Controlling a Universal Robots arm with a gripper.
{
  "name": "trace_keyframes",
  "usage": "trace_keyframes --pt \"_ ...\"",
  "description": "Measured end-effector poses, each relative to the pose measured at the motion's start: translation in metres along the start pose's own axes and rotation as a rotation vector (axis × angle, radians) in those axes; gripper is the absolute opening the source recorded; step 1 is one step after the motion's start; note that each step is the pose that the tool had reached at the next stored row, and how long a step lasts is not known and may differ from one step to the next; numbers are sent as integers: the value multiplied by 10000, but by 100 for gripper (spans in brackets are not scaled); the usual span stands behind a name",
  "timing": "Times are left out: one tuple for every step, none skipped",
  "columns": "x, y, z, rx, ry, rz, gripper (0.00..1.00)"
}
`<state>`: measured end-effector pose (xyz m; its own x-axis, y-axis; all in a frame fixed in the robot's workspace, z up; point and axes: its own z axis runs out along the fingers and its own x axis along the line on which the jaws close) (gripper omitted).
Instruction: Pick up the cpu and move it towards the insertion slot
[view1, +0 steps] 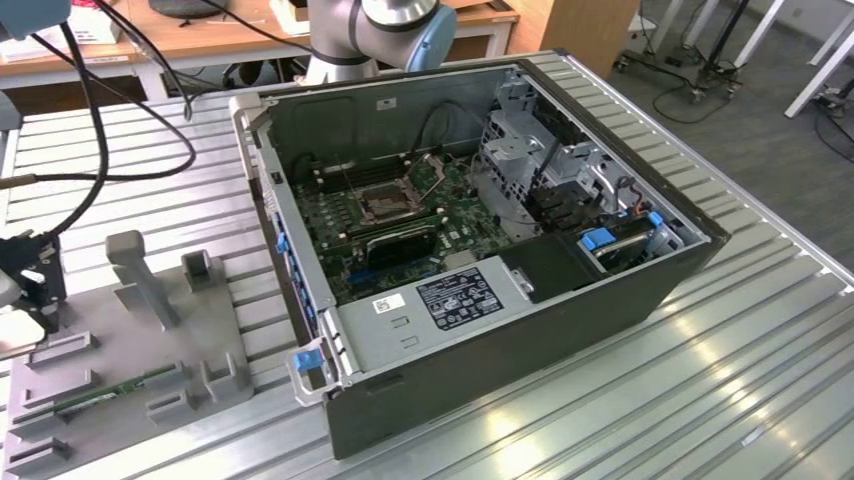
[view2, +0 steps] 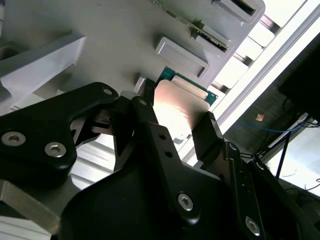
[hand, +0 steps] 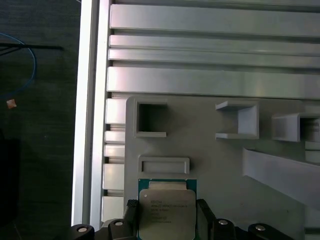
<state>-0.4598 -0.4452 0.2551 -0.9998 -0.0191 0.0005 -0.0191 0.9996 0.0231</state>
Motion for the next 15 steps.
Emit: trace_keyframes --pt "0 0 -15 0 0 0 55" --pt "0 1 -29 0 0 0 55" --pt "0 1 -44 0 0 1 55" --pt "0 1 -58 0 0 0 55" --pt "0 2 -72 0 1 0 55" --pt "0 2 -88 0 1 0 55" --pt "0 3 -101 0 0 0 55" --pt "0 3 -114 -1 -1 0 55" --pt "0 3 -127 0 -1 0 55" --pt "0 3 -140 0 0 0 55" --pt "0 4 -151 0 0 0 55" --pt "0 4 -162 0 0 0 55" --pt "0 4 -168 0 -1 1 55" --pt "0 4 -170 -2 -2 0 55" --pt "0 4 -170 -2 -4 0 55"
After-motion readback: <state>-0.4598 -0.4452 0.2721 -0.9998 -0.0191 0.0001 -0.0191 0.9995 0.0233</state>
